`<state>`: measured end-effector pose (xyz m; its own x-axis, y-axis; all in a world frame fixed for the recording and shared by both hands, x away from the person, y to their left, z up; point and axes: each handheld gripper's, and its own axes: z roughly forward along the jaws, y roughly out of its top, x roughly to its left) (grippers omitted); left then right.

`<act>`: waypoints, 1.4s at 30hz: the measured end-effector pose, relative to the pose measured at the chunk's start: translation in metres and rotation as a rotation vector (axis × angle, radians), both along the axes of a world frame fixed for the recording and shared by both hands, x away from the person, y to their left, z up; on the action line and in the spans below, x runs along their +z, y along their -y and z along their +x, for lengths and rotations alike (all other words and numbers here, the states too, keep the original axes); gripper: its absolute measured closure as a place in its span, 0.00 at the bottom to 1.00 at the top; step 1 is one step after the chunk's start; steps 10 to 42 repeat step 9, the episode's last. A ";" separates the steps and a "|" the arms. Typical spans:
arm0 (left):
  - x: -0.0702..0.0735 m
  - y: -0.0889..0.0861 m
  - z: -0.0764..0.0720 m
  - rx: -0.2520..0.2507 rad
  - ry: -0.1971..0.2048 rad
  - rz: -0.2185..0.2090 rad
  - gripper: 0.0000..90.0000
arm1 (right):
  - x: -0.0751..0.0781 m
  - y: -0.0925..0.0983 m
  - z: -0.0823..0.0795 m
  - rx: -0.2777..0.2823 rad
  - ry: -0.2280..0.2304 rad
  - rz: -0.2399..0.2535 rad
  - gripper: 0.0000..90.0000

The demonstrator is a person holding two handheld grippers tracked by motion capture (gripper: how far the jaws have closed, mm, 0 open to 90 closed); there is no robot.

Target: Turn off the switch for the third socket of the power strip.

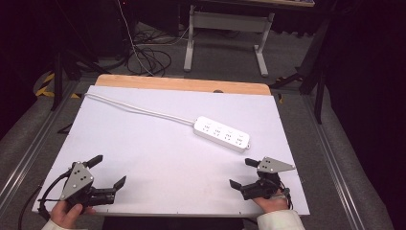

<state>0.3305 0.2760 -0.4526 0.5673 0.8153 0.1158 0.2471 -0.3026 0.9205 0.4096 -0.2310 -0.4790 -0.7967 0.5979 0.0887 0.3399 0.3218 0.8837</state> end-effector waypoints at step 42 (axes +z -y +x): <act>-0.003 0.001 0.002 -0.011 0.002 0.016 0.04 | 0.001 -0.002 0.002 0.011 0.008 -0.005 0.00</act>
